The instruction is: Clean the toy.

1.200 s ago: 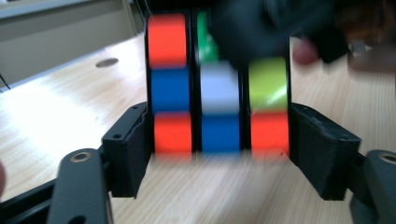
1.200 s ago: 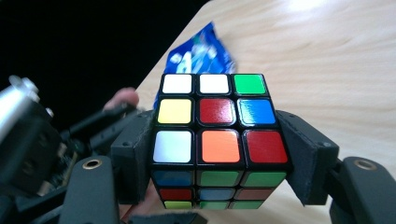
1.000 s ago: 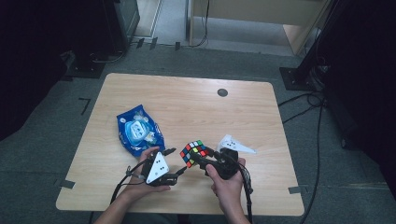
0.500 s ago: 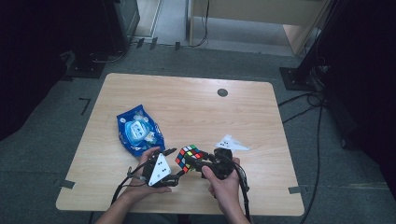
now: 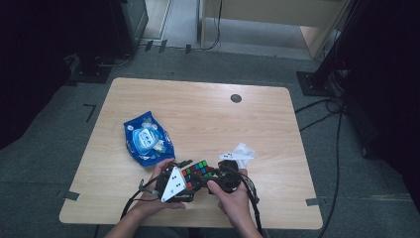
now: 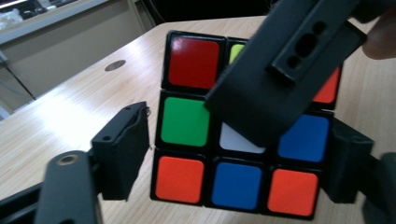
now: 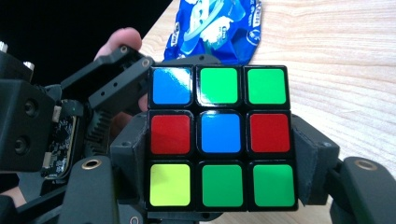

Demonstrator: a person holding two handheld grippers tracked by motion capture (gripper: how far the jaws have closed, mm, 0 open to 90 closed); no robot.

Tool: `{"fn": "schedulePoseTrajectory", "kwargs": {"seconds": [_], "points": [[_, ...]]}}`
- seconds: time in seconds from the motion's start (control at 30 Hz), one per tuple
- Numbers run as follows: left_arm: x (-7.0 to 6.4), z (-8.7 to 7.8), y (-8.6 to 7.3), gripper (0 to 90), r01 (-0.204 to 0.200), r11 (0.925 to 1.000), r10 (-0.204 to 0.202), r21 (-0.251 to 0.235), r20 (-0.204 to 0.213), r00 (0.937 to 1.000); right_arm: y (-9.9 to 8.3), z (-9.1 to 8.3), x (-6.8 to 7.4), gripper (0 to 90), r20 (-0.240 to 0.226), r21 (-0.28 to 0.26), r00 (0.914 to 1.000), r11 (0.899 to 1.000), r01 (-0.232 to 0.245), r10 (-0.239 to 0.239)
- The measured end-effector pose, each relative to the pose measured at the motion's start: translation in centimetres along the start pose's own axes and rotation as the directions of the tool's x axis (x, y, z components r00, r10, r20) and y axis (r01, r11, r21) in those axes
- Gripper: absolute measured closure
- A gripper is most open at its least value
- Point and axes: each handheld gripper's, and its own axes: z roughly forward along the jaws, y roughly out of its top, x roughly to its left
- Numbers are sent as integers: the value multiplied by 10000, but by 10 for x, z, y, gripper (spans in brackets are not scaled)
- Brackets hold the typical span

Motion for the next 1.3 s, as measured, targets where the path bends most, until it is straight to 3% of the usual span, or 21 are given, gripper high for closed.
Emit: {"fn": "schedulePoseTrajectory", "kwargs": {"seconds": [0.13, 0.27, 0.37, 0.47, 0.57, 0.63, 0.67, 0.73, 0.87, 0.97, 1.03, 1.07, 1.13, 1.27, 1.3], "points": [[-3, -1, 1, 302, -324, 9995, 323, -45, -94, 9994, 1, -1, 0, 342, 36, -144, 10000, 9999, -19, 19], [-2, -1, 1, 338, -225, 9997, 225, 88, -19, 9997, 1, -1, -1, 341, 66, -69, 9999, 9999, 153, -152], [7, -3, -1, 338, 178, 9997, -173, 163, -315, 9994, 4, -5, -4, 340, -231, -41, 9994, 9997, 247, -247], [19, -5, -5, 339, 707, 9973, -691, 208, -700, 9951, 9, -15, -8, 344, -495, -253, 9979, 9988, 417, -429], [30, -9, -9, 339, 1160, 9930, -1136, 233, -875, 9897, 14, -27, -15, 346, -227, -705, 9958, 9937, 873, -891], [34, -11, -10, 339, 1325, 9909, -1296, 225, -1012, 9864, 16, -33, -22, 347, 548, -902, 9903, 9871, 1323, -1277], [36, -11, -10, 339, 1409, 9898, -1382, 195, -1014, 9852, 16, -35, -28, 354, 1147, -898, 9799, 9807, 1738, -1632], [37, -12, -10, 339, 1498, 9886, -1476, 137, -1021, 9838, 13, -35, -44, 423, 2367, -659, 9471, 9690, 2381, -2166], [36, -12, -10, 339, 1458, 9892, -1438, 145, -935, 9852, 5, -32, -72, 504, 3417, -72, 9055, 9628, 2702, -2516], [36, -11, -10, 339, 1435, 9895, -1415, 181, -841, 9864, 0, -28, -86, 487, 3770, 426, 8751, 9495, 3108, -3034], [35, -10, -10, 339, 1401, 9899, -1380, 201, -827, 9870, -2, -25, -89, 470, 3851, 685, 8600, 9396, 3353, -3349], [34, -10, -10, 339, 1411, 9898, -1391, 189, -813, 9869, -3, -23, -90, 456, 4025, 781, 8440, 9319, 3541, -3544], [34, -10, -10, 339, 1393, 9901, -1375, 189, -755, 9876, -2, -25, -90, 428, 4255, 700, 8297, 9272, 3679, -3613], [33, -10, -10, 339, 1348, 9906, -1329, 239, -703, 9886, -1, -31, -93, 419, 4582, 470, 8140, 9243, 3789, -3570], [32, -9, -10, 339, 1328, 9908, -1309, 248, -684, 9890, -1, -30, -96, 415, 4709, 636, 8026, 9215, 3831, -3661]]}}
